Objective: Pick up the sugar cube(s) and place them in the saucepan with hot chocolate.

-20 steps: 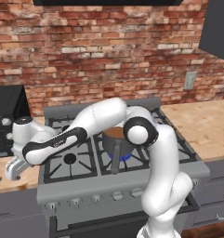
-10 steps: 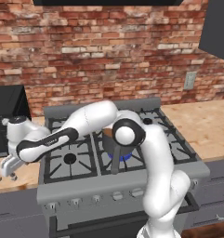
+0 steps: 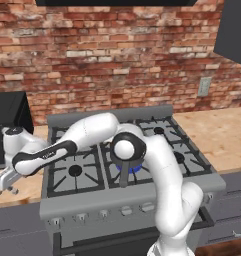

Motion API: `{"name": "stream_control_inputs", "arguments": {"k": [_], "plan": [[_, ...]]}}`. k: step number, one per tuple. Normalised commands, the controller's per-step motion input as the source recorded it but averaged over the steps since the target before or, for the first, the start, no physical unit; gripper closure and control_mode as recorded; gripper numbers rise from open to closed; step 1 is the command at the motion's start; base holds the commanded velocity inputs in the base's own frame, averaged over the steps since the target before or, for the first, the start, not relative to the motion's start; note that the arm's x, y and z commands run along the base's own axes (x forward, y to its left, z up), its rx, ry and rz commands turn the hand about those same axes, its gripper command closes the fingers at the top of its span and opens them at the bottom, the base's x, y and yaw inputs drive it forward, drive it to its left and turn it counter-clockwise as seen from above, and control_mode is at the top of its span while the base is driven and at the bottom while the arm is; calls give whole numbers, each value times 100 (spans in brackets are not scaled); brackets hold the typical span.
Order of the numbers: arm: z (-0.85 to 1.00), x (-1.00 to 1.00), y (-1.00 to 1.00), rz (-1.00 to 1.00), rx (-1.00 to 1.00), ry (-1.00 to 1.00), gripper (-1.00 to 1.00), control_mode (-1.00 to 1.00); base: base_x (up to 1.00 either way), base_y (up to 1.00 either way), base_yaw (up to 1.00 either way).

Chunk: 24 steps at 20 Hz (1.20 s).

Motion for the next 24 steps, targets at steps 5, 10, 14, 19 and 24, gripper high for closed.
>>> {"name": "stream_control_inputs", "arguments": {"k": [5, 10, 14, 19, 24], "plan": [[-15, 0, 17, 0, 0, 0, -100, -100, 0, 0, 0], [-16, 0, 12, 0, 0, 0, -100, -100, 0, 0, 0], [-13, 4, 5, 0, 0, 0, -100, -100, 0, 0, 0], [-3, 1, 2, 0, 0, 0, -100, -100, 0, 0, 0], [0, -6, -3, 0, 0, 0, -100, -100, 0, 0, 0]]}}
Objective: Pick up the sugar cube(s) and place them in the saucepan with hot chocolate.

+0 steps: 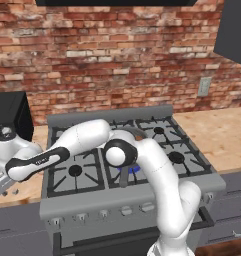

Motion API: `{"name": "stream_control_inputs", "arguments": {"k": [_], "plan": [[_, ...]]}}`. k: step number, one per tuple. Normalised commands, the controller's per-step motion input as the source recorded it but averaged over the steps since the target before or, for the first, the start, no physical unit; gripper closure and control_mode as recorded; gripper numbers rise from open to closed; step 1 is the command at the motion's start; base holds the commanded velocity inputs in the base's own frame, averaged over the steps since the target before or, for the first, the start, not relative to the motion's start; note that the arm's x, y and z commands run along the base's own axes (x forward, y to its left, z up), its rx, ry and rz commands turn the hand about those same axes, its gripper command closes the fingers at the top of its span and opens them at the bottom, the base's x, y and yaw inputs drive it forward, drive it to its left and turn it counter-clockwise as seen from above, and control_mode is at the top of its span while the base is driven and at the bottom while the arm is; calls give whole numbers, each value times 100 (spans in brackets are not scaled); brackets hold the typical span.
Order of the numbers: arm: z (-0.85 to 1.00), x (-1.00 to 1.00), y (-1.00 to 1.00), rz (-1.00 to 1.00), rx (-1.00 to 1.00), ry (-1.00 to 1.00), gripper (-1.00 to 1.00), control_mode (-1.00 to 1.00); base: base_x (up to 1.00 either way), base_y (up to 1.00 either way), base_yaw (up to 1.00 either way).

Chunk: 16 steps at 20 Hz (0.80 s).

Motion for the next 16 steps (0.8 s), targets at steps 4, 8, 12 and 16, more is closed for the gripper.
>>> {"name": "stream_control_inputs", "arguments": {"k": [4, 8, 12, 16], "plan": [[0, -13, -2, 0, 0, 0, -100, -100, 0, 0, 0], [-1, 0, 0, 0, 0, 0, -100, -100, 0, 0, 0], [-2, 0, 0, 0, 0, 0, -100, -100, 0, 0, 0], [-6, 0, -4, 0, 0, 0, -100, -100, 0, 0, 0]]}}
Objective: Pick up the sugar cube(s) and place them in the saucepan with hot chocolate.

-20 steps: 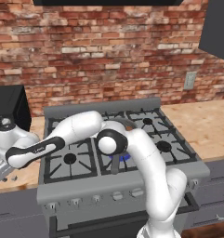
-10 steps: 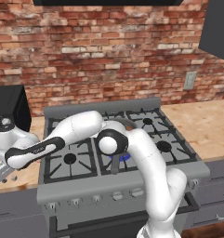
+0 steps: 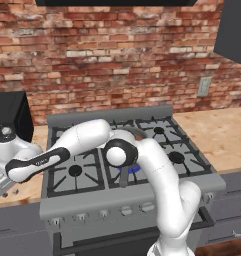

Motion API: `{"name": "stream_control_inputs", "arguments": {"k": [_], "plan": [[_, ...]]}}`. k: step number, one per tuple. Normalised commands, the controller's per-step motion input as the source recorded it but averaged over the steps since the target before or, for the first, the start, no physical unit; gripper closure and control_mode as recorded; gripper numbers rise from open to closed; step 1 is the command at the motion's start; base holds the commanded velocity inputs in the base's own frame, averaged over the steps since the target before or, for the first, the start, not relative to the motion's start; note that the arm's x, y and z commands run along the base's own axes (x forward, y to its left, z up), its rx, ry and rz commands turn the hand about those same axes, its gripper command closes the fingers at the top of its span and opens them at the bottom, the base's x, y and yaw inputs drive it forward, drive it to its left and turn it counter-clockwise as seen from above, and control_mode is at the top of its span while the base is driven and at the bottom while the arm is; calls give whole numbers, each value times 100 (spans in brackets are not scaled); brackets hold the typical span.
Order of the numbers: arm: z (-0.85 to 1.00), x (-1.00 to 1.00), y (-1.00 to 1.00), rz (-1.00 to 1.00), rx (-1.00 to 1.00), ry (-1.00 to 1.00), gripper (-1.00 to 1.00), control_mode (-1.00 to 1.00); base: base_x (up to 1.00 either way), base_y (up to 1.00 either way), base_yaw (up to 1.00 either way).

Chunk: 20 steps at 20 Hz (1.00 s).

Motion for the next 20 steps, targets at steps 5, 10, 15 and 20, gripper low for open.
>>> {"name": "stream_control_inputs", "arguments": {"k": [5, 10, 15, 20], "plan": [[-5, 0, -8, 0, 0, 0, -100, -100, 0, 0, 0], [-1, 0, -5, 0, 0, 0, -100, -100, 0, 0, 0], [-6, 0, 0, 0, 0, 0, -100, -100, 0, 0, 0], [-16, 0, 0, 0, 0, 0, -100, -100, 0, 0, 0]]}}
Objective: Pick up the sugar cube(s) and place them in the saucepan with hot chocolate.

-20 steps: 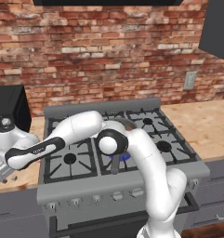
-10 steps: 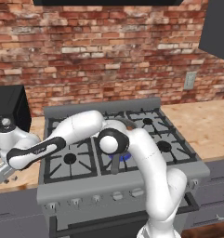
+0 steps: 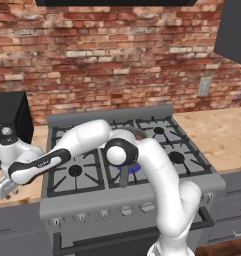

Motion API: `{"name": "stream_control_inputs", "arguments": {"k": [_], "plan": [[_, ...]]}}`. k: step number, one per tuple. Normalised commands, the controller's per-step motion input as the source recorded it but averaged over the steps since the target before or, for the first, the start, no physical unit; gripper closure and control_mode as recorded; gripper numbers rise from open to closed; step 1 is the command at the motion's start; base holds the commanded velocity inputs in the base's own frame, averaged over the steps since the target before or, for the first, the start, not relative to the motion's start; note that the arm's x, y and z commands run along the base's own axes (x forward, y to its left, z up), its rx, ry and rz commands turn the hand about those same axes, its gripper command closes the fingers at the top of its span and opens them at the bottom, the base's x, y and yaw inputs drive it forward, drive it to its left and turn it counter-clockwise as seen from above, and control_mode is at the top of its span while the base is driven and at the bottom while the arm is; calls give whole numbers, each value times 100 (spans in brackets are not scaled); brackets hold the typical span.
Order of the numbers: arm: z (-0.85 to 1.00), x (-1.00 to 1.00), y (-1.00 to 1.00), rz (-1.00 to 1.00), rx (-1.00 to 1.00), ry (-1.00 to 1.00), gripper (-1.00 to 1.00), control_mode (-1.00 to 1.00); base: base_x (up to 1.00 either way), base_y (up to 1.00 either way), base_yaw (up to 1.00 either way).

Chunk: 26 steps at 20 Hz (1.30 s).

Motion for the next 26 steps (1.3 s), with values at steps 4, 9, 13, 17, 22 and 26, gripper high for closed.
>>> {"name": "stream_control_inputs", "arguments": {"k": [4, 9, 13, 17, 22, 26], "plan": [[-20, 0, 0, 0, 0, 0, -100, -100, 0, 0, 0], [-24, 0, 0, 0, 0, 0, -100, -100, 0, 0, 0], [-17, 8, 0, 0, 0, 0, -100, -100, 0, 0, 0], [-9, 11, 0, 0, 0, 0, -100, -100, 0, 0, 0], [-6, 22, 4, 0, 0, 0, -100, -100, 0, 0, 0], [-8, 4, 0, 0, 0, 0, -100, -100, 0, 0, 0]]}}
